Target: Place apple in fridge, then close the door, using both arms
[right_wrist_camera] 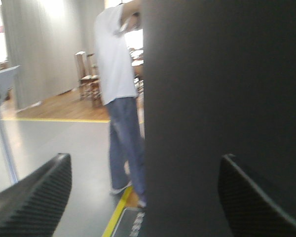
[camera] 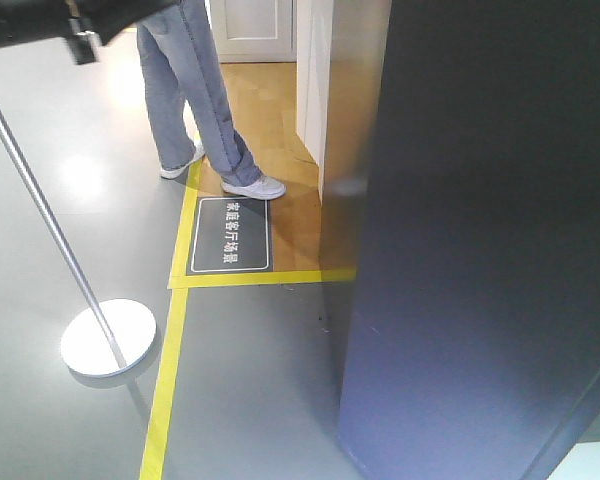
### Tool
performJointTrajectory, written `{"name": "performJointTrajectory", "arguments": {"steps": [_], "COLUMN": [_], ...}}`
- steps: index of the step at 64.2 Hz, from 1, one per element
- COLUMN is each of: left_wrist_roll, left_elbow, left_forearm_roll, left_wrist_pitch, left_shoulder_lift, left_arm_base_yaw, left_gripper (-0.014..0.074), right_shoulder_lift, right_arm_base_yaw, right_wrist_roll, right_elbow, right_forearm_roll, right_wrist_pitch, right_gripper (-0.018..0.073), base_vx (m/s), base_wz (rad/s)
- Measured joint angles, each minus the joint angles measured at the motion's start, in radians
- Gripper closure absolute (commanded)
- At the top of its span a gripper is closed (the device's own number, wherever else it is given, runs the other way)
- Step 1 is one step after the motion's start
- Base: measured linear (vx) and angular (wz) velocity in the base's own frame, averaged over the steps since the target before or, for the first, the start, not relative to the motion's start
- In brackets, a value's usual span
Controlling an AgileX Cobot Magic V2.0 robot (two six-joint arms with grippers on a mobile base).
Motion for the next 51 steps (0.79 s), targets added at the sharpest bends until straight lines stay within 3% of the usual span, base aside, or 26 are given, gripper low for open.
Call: {"name": "performJointTrajectory", "arguments": {"steps": [16,31,51], "left_wrist_roll": [0.000,0.000,0.000], "left_elbow": [0.000,0.000,0.000], "left_forearm_roll": [0.000,0.005,0.127], "left_wrist_pitch": [0.000,-0.002,-0.055], "left_shoulder_lift": [0.000,0.000,0.000], "left_arm_base_yaw": [0.080,0.098,0.098], "left_gripper": [0.0351,0.0351,0.0351], "right_shoulder_lift": [0.306,0.528,0.656], "right_arm_base_yaw": [0.000,0.000,0.000], "right_wrist_roll": [-0.027,-0.028,-0.028], "right_elbow": [-0.187,-0.250,-0.251], "right_forearm_roll": [0.009,0.021,0.032], "right_wrist_pitch": [-0.168,-0.295,-0.449], "right_gripper": [-0.0017,-0.0014,-0.0014], "base_vx": [0.00,0.00,0.00], "base_wz": [0.00,0.00,0.00]}}
